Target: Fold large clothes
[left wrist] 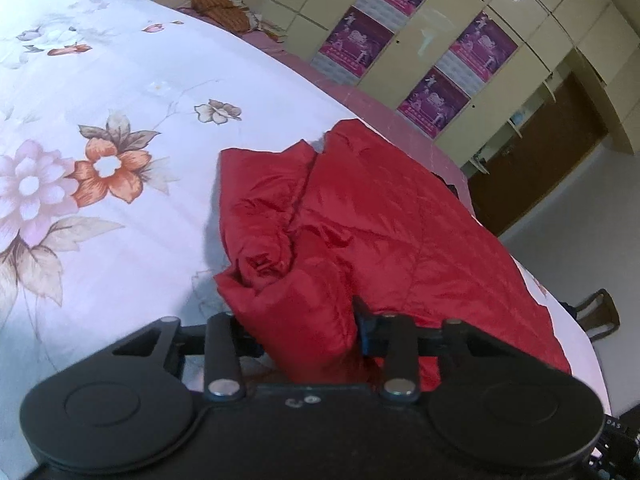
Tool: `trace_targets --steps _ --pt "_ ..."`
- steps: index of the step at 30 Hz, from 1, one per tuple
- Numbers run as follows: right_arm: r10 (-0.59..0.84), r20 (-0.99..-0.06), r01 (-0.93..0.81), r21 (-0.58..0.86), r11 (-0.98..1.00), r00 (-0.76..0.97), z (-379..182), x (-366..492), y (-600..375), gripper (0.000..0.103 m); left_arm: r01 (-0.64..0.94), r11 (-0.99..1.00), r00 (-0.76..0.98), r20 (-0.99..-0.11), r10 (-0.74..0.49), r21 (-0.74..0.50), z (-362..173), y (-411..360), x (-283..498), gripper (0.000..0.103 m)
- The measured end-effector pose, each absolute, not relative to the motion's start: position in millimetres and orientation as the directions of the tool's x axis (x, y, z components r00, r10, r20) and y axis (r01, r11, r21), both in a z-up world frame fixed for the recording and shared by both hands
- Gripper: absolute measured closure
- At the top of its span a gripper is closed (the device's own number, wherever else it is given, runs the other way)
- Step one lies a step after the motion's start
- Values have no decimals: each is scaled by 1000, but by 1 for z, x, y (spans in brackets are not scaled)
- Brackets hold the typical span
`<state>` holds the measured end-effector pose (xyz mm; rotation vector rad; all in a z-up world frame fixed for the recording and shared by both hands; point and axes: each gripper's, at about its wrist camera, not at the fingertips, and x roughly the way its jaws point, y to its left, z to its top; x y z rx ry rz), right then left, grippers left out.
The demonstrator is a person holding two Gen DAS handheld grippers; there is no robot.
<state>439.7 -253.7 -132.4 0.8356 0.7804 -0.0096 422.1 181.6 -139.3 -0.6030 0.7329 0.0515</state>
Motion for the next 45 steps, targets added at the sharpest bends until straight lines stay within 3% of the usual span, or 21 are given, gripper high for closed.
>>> trace_targets --steps 8,31,45 --pt "296 -616 250 644 723 730 -119 431 -254 86 -215 837 748 -636 -191 -504 -130 179 411 76" --pt "340 -638 212 629 748 691 -85 271 -303 86 -234 813 735 -645 -212 -534 -122 132 248 77" --pt "366 -643 206 638 742 673 -83 247 -314 86 -259 802 741 -644 -192 -537 -124 125 208 76"
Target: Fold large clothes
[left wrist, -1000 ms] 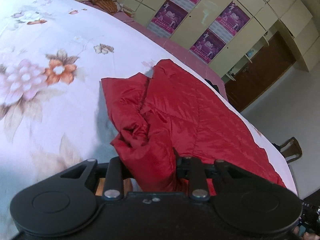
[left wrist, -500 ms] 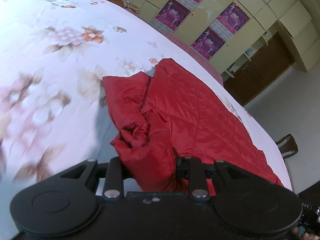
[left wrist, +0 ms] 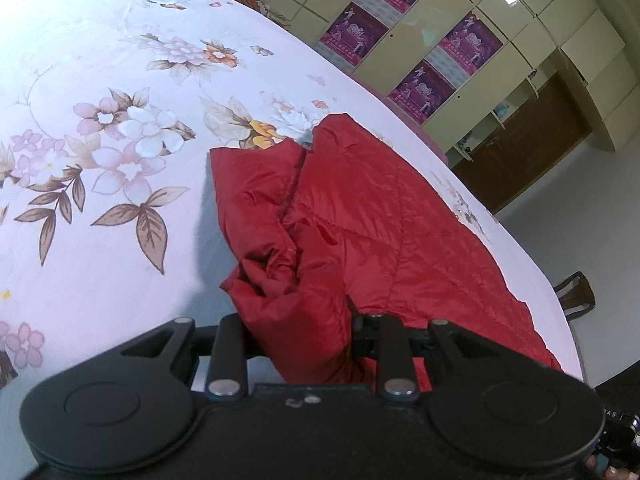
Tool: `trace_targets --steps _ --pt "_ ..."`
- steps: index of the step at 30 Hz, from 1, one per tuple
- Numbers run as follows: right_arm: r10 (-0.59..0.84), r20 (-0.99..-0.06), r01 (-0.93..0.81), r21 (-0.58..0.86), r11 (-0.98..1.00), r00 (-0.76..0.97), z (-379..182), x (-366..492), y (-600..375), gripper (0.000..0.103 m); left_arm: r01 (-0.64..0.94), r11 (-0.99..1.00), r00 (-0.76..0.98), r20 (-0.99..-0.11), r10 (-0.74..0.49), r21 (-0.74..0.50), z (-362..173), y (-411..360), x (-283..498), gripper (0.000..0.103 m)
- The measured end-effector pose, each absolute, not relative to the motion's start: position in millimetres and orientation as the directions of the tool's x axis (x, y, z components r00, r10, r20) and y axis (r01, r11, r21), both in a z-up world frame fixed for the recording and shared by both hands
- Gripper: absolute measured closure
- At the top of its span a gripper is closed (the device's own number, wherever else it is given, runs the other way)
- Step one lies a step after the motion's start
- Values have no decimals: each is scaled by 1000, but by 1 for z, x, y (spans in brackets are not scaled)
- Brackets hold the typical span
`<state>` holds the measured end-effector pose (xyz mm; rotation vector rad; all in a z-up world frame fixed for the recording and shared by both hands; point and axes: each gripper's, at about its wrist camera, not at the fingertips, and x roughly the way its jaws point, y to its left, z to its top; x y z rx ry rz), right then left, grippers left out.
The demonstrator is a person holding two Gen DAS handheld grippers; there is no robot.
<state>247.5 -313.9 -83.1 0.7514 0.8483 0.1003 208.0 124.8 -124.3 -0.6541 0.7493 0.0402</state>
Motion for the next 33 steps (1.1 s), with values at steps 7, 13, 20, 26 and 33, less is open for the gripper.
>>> trace_targets --steps 7,13,20,26,33 --pt "376 -640 215 652 727 670 -97 255 -321 83 -268 804 741 -647 -180 -531 -132 118 204 67" --pt "176 -634 294 563 772 753 -83 234 -351 12 -362 783 746 -660 -82 -507 -116 119 181 16" --pt "131 -594 230 493 839 794 -55 230 -339 92 -380 746 749 -655 -98 -547 -126 128 176 25" --pt "324 -614 1 468 884 720 -54 259 -259 103 -361 739 749 -649 -133 -569 -136 136 209 41" --pt "248 -751 118 397 910 612 -99 303 -235 103 -268 762 756 -618 -214 -590 -144 140 215 70"
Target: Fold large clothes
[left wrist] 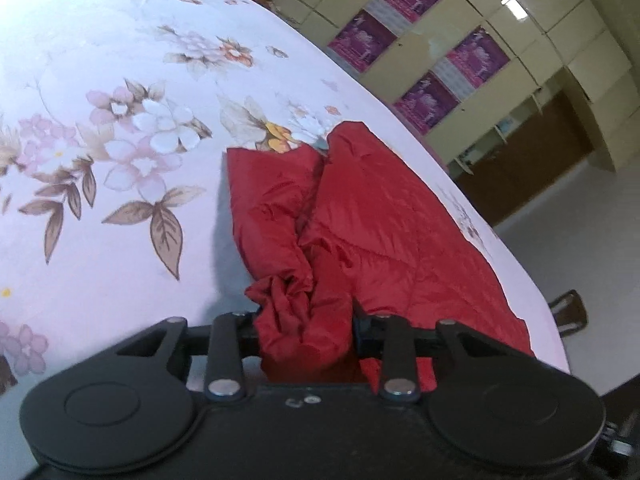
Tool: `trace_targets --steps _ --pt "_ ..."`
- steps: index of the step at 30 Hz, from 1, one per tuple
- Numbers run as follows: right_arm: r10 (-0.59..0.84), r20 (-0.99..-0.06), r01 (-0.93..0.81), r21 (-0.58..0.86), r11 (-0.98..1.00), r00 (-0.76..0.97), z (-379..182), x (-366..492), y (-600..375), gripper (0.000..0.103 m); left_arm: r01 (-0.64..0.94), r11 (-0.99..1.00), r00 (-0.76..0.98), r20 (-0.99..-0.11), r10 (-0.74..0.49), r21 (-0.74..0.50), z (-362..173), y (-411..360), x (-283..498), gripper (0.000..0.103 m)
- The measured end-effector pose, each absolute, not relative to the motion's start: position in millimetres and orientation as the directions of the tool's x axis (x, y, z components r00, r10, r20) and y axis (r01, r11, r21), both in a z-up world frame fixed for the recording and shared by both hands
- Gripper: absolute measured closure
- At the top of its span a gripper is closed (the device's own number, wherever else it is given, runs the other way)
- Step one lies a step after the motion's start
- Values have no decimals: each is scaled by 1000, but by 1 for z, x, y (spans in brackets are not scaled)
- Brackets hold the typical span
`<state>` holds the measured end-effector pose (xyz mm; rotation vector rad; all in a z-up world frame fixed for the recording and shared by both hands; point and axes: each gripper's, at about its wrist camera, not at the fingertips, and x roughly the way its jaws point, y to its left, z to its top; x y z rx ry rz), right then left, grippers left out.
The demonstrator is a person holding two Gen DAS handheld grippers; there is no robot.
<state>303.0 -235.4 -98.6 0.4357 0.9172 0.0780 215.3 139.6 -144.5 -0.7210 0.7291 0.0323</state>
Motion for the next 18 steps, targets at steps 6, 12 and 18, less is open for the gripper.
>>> trace_targets --steps 6,12,18 --pt "310 -688 26 431 902 656 -61 303 -200 103 -233 767 756 -607 -244 -598 -138 144 214 75" --pt "395 -748 -66 429 901 533 -78 312 -138 103 -200 769 761 -591 -269 -607 -129 145 214 79" --pt "407 -750 -5 474 880 522 -106 321 -143 103 -66 816 820 -497 -284 -575 -87 123 211 80"
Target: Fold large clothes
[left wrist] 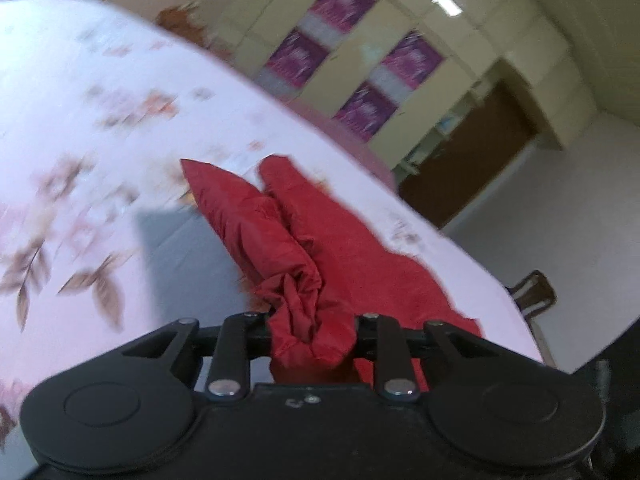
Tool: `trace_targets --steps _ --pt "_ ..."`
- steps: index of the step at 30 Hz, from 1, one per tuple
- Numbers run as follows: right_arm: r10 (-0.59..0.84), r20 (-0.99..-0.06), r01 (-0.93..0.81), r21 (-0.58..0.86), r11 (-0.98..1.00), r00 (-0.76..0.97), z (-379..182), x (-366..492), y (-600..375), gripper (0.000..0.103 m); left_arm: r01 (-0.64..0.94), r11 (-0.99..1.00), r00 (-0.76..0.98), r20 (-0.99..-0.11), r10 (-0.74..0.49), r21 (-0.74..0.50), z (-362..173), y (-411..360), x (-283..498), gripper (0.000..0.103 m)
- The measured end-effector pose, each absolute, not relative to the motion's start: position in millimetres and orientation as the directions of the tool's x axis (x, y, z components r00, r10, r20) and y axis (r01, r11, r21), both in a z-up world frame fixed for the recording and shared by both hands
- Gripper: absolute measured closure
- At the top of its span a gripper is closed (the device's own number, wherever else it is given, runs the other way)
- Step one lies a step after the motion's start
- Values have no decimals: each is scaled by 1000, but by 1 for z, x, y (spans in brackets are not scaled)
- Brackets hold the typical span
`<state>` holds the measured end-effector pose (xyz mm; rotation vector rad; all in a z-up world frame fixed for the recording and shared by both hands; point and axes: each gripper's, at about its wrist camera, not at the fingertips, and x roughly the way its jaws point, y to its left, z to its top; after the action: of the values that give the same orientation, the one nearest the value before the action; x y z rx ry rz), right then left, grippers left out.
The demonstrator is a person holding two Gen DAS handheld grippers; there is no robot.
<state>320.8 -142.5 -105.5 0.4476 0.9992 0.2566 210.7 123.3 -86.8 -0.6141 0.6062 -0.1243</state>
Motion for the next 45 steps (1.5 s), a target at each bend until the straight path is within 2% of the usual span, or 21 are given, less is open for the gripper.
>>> trace_targets --steps 8,11,15,18,22,28,31,34,35,36,37,38,40,41,42,43,45 --pt "474 -711 -12 548 836 519 -76 290 -174 103 -12 892 823 -511 -248 -451 -50 90 216 80" --pt "512 -727 15 582 813 458 -104 285 -176 103 53 913 834 -485 -263 -404 -33 67 214 80" --pt "567 -686 7 640 769 457 -117 289 -187 103 149 940 843 -458 -284 -308 -12 14 213 80" --pt "579 -621 7 685 728 527 -102 278 -221 103 202 945 837 -456 -303 -258 -3 -27 220 80" --pt "530 -582 46 699 713 617 -85 259 -287 103 265 938 817 -465 -342 -223 -3 -78 232 80" --pt "438 -570 137 703 698 696 -74 227 -372 103 390 898 713 -550 -435 -203 -35 -161 257 80" --pt "383 -578 189 696 693 721 -71 213 -402 103 457 868 560 -694 -452 -197 -71 -205 281 80" --pt "349 -577 230 702 674 738 -64 206 -423 103 463 842 463 -736 -495 -275 -97 -220 291 56" --pt "337 -582 240 697 676 740 -60 206 -427 99 458 835 449 -731 -514 -306 -99 -220 292 44" --pt "319 -585 243 685 687 746 -54 208 -431 57 456 818 430 -719 -547 -350 -98 -218 291 32" --pt "299 -569 234 680 695 766 -48 205 -433 27 454 804 411 -711 -571 -384 -95 -216 290 28" --pt "284 -526 198 683 703 802 -40 201 -433 9 452 790 398 -699 -594 -414 -89 -211 288 26" --pt "328 -501 140 689 711 801 -32 209 -433 12 430 766 421 -644 -639 -478 -74 -190 284 29" --pt "357 -488 112 700 706 796 -28 214 -431 25 414 759 456 -607 -651 -502 -67 -172 283 33" --pt "385 -479 88 707 701 789 -25 220 -427 37 393 767 503 -580 -641 -507 -62 -155 282 45" --pt "408 -474 68 713 698 781 -23 229 -423 41 363 787 556 -563 -612 -498 -58 -136 285 49" --pt "437 -468 41 716 697 768 -22 247 -414 42 293 828 641 -544 -541 -478 -59 -105 293 56"
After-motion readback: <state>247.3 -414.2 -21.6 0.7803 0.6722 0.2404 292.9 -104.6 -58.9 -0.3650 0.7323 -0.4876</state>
